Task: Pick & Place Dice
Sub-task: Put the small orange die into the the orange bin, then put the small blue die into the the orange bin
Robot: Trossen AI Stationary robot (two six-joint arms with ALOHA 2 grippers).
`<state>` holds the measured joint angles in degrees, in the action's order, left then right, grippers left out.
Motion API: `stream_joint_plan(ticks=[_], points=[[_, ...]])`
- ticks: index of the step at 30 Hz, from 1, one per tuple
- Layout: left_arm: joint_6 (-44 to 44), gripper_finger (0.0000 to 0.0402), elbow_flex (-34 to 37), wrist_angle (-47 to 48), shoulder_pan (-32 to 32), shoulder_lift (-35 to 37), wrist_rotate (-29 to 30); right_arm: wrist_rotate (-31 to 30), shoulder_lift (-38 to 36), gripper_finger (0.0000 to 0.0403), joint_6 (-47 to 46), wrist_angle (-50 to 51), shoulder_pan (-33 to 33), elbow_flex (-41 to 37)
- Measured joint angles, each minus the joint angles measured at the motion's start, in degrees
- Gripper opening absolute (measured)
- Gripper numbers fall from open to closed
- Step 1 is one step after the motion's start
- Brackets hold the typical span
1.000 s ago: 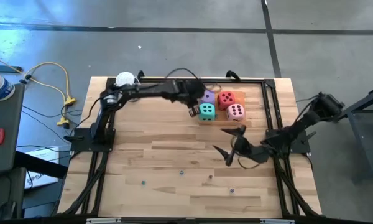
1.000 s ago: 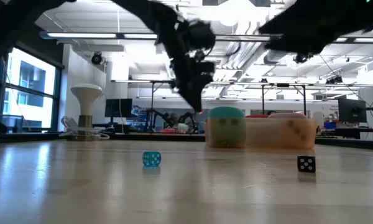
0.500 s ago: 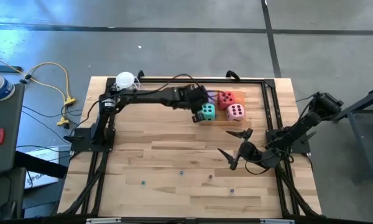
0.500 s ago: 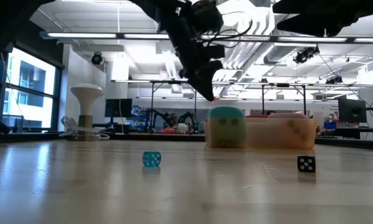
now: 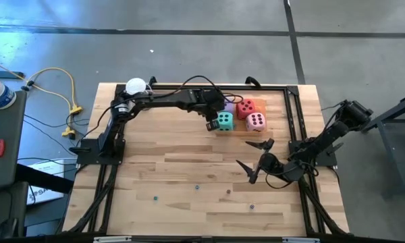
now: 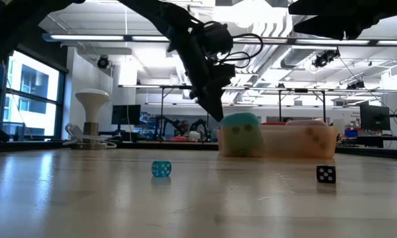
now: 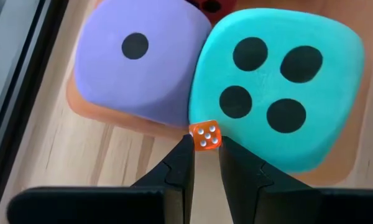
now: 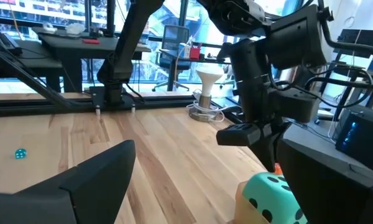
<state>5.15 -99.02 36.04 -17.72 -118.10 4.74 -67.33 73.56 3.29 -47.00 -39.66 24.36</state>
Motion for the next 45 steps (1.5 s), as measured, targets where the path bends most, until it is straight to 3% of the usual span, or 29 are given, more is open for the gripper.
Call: stream_joint_plan(ticks=[6,11,19,36,45], points=[[0.48,0.006,0.0,-1.98,-0.07,0.0,-0.67,0.14,0.0,0.0382,-0.03,0.02,0.01,0.0],[-0.07,0.0061,-0.02,-2.36,-1.07,-0.63,-4.86,0.24,0.0,0.0382,-0.42,0.04,0.01,0.0],[-0.83,0.0061,-0.02,-2.26,-1.68,-0.81,-4.75,0.35,0.0,0.0382,-0.44,0.04,0.02,0.0],[-0.66,0.0112,0.0,-5.21,-1.66,-0.85,-4.73,0.37,0.0,0.0382,-0.44,0.04,0.02,0.0],[4.25,0.0135,0.02,-4.88,-0.51,0.29,-3.28,0.38,0.0,0.0382,-0.44,0.04,0.02,0.0]])
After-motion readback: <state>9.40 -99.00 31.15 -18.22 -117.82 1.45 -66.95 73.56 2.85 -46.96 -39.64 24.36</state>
